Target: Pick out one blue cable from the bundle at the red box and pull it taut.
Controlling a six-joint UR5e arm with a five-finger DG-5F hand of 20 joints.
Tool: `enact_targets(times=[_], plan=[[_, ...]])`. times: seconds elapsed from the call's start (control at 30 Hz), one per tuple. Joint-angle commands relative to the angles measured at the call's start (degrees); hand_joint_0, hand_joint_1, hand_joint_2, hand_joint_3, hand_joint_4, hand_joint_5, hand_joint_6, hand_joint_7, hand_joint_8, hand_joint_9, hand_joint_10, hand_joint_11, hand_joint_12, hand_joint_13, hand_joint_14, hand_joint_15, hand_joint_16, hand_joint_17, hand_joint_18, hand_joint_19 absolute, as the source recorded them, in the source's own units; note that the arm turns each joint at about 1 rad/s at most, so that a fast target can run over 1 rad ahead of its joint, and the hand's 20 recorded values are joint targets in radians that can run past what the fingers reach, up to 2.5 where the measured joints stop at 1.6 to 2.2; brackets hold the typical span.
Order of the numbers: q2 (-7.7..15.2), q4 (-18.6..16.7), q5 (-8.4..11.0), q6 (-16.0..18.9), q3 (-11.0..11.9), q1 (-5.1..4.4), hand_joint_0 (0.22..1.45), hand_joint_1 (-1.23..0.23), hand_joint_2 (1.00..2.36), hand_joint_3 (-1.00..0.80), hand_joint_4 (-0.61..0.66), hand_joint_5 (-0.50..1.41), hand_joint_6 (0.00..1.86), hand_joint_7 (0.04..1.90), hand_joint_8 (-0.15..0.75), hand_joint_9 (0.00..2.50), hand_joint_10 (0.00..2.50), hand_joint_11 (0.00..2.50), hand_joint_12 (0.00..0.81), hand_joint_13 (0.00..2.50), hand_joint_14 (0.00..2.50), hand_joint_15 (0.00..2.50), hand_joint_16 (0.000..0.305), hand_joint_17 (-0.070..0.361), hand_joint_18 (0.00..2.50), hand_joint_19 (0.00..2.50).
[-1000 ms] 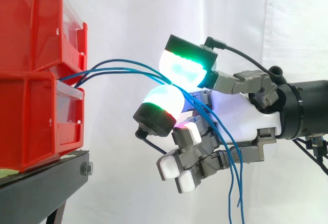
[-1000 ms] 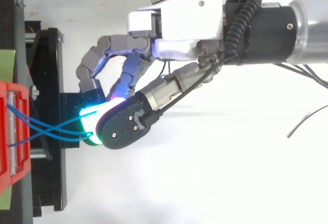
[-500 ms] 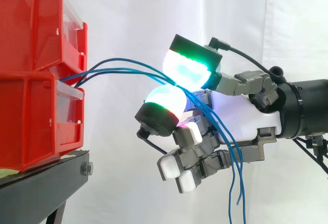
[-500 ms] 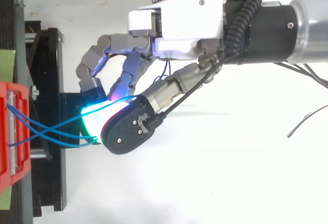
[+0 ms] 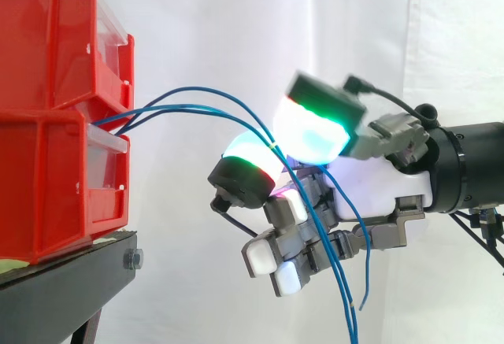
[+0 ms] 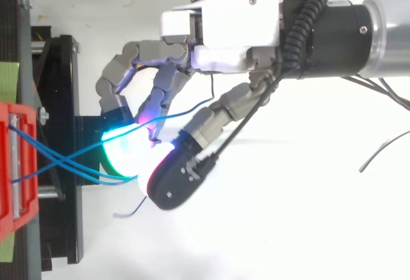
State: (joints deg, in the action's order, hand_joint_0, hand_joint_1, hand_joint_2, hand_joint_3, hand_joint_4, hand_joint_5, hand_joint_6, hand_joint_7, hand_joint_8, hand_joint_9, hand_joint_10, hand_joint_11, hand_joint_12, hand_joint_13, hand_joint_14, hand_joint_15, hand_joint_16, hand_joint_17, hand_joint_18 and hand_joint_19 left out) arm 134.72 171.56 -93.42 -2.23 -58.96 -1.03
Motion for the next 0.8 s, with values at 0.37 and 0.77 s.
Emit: enact_targets(times=[0.37,0.77], plan=[[0.02,0.01,-0.45,-0.05,0.25,-0.03,0.47,-0.93,1.0,-0.5,-0.01,-0.13,0.94,0.86,0.222,1.01,0.02,0.62,0.322,0.82,0.01,0.34,0.042,0.094,0.68,0.49],[0.02,1.32,-0.54,-0.05,1.04,-0.03,0.53,-0.31,1.0,-0.5,-0.02,-0.12,0.87,0.9,0.212,1.1,0.03,0.62,0.323,0.85,0.02,0.36,0.039,0.088,0.68,0.58]])
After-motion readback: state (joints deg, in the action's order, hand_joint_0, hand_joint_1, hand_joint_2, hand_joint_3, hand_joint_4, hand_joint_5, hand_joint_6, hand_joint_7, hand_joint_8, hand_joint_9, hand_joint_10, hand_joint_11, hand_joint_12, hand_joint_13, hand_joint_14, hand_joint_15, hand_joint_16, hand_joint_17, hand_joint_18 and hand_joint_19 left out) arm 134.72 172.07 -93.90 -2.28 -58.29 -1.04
